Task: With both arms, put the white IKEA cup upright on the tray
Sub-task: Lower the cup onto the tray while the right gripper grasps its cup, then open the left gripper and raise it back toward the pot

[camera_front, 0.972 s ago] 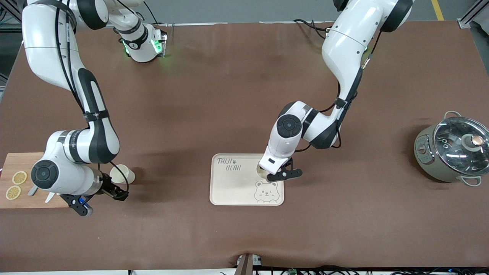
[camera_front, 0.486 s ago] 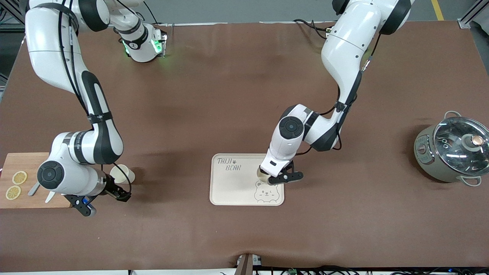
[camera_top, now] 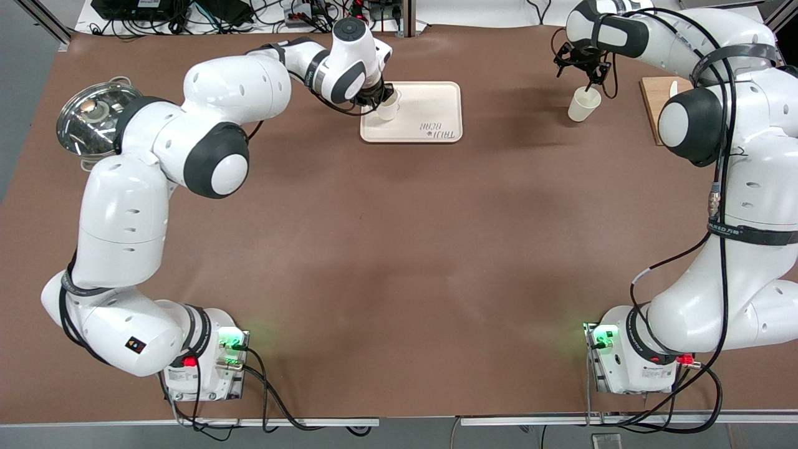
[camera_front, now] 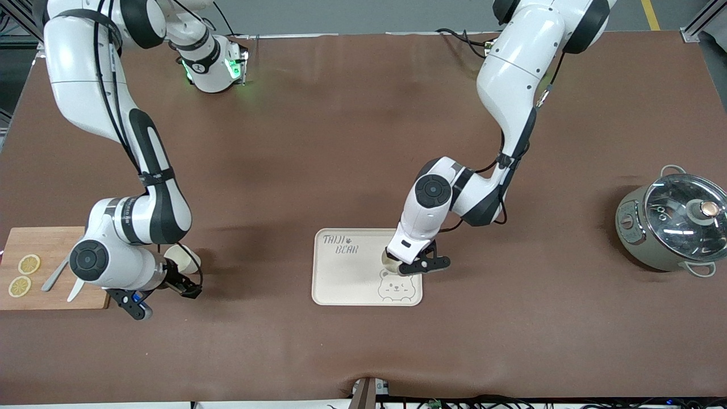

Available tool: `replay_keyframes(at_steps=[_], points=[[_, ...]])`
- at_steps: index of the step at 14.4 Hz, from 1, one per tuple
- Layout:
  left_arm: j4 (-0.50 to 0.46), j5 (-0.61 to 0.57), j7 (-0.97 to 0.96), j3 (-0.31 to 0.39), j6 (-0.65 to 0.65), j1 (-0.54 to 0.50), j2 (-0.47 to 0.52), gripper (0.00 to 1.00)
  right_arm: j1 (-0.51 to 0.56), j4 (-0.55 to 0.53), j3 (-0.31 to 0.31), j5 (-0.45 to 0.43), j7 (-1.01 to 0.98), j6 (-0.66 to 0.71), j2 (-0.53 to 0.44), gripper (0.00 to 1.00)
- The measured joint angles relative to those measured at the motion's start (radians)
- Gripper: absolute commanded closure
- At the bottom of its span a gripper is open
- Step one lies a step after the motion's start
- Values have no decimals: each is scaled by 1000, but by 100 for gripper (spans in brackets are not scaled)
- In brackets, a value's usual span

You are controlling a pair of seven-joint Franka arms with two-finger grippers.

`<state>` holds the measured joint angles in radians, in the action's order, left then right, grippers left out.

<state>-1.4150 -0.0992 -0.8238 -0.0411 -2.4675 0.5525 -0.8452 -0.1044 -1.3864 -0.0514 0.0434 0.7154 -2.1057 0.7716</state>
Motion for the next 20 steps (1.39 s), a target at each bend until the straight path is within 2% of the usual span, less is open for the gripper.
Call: replay_keyframes(at_steps=[1, 2, 3, 10, 20], points=[[0, 0, 0, 1, 0, 0, 0, 39, 0, -2, 0, 0, 0, 0, 0, 0], [0, 0, 0, 2, 0, 0, 0, 6, 0, -5, 0, 0, 0, -1, 0, 0], [0, -1, 0, 3, 0, 0, 0, 0, -1, -8, 0, 0, 0, -2, 0, 0], [8, -36, -31, 8, 13, 8, 0, 0, -4, -28, 0, 0, 18, -22, 0, 0], [33, -36, -41, 8, 226, 14, 84, 0, -7, -61, 0, 0, 20, -61, 0, 0]])
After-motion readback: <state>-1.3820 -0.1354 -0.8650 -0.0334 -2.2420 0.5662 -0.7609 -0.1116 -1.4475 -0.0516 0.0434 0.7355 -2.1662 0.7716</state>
